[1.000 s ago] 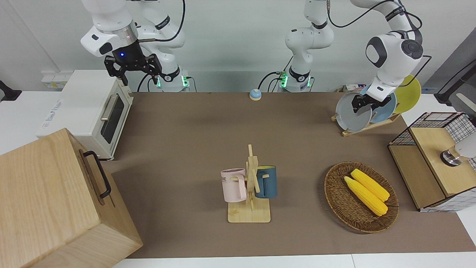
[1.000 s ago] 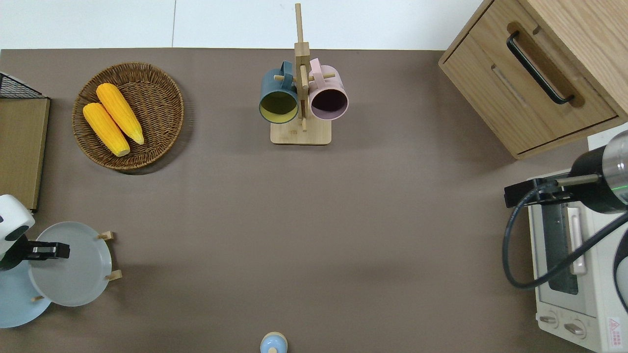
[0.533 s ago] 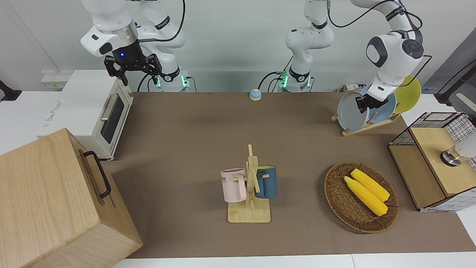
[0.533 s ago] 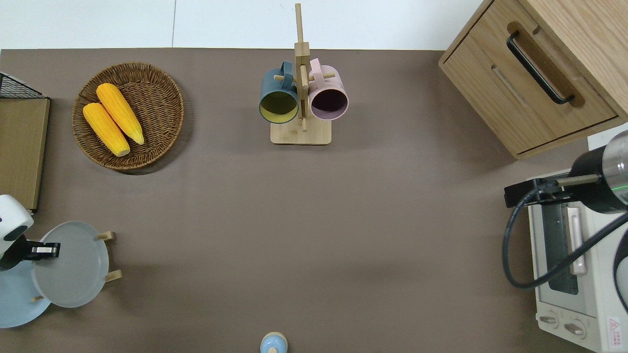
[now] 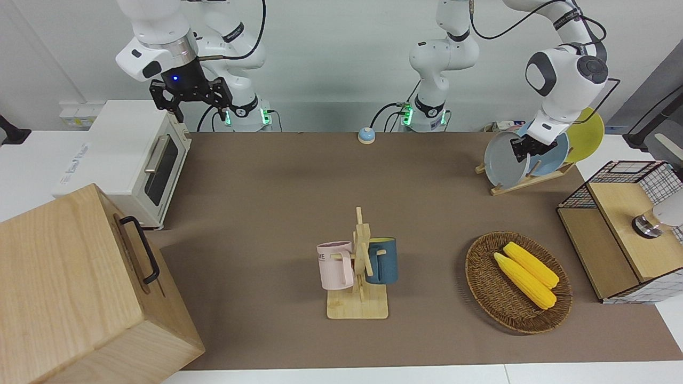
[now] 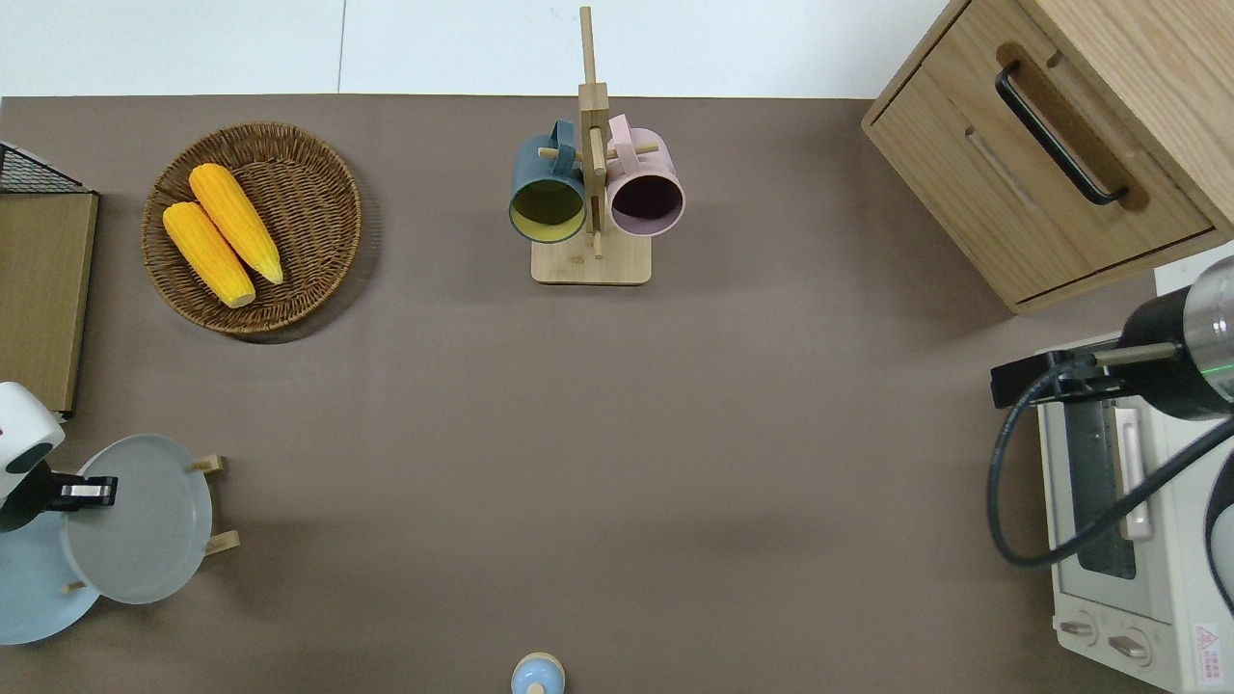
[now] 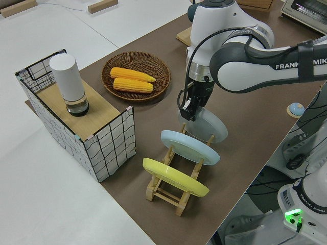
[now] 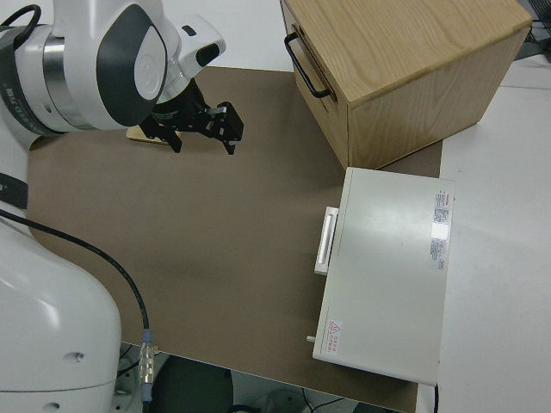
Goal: Pick gray plate from low plate rack and place it on table with left arm
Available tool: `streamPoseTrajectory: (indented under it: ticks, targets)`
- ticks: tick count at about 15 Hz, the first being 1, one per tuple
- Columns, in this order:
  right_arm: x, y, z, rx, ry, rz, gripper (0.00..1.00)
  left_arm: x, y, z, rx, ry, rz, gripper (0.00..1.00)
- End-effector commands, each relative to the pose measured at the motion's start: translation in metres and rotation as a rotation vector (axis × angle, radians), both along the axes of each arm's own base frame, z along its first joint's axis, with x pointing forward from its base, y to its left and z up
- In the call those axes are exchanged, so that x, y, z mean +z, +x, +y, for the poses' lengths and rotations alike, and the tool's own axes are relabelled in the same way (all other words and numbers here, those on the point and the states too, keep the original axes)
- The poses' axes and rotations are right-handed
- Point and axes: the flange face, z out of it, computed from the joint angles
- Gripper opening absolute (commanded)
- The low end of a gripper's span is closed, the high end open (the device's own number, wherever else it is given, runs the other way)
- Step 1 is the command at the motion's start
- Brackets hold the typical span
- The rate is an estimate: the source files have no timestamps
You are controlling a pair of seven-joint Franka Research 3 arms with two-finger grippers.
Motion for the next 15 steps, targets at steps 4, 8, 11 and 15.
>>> streamPoseTrajectory:
  ticks: [4, 8, 11, 15]
  targets:
    - [0.003, -0.003, 0.001, 0.001, 0.006, 0.007, 0.987, 0.034, 0.006, 0.005, -0.001, 0.019, -0.031, 0.00]
    - [0.003, -0.003, 0.001, 0.000, 0.006, 0.007, 0.990, 0.088, 0.015, -0.004, -0.003, 0.029, -0.023, 0.00]
    - [0.003, -0.003, 0.001, 0.000, 0.006, 0.007, 0.990, 0.125, 0.013, -0.012, -0.005, 0.031, -0.011, 0.00]
    - [0.003, -0.003, 0.001, 0.001, 0.006, 0.007, 0.987, 0.151, 0.010, -0.023, -0.014, 0.022, -0.013, 0.00]
